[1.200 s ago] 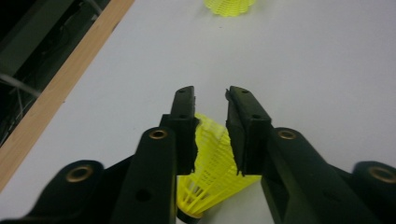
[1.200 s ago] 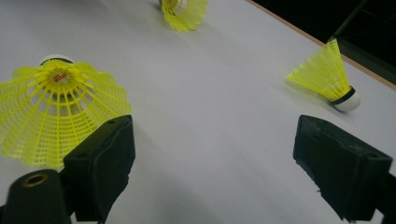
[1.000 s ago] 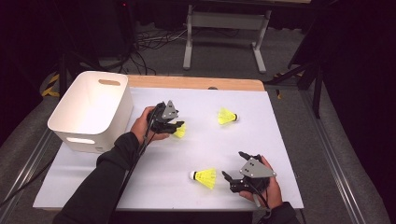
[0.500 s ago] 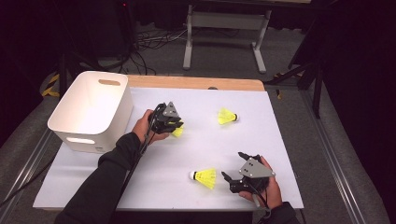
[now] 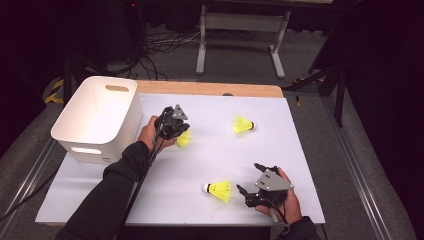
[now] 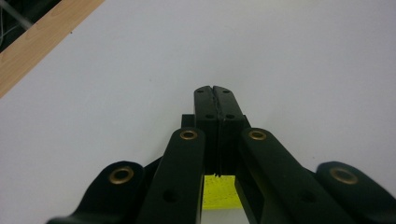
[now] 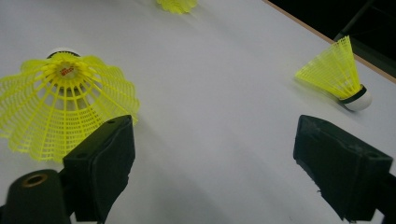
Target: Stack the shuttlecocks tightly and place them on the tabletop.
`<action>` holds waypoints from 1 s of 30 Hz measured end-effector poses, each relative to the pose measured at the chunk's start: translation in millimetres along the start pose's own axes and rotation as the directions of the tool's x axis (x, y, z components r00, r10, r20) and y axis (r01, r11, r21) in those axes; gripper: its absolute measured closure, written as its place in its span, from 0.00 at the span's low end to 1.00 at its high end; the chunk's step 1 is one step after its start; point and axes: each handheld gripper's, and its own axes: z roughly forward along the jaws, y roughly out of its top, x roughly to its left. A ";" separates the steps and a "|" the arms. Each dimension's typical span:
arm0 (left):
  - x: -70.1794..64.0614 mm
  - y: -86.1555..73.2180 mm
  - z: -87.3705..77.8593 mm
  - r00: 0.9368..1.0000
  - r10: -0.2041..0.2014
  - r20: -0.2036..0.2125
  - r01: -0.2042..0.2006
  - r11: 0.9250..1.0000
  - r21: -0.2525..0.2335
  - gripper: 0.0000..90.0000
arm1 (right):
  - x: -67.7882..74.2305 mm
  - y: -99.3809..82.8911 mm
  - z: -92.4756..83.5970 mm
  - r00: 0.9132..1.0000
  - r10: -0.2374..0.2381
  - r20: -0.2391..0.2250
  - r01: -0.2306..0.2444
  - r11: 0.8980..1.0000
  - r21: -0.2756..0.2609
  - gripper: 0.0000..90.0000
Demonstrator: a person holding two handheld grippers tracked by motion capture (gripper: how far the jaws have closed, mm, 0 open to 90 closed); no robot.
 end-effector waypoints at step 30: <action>1.6 -6.6 4.2 1.000 0.021 -0.022 -0.019 0.997 0.080 0.88 | 3.0 1.0 1.3 1.000 -0.014 -0.006 0.014 1.000 0.012 0.15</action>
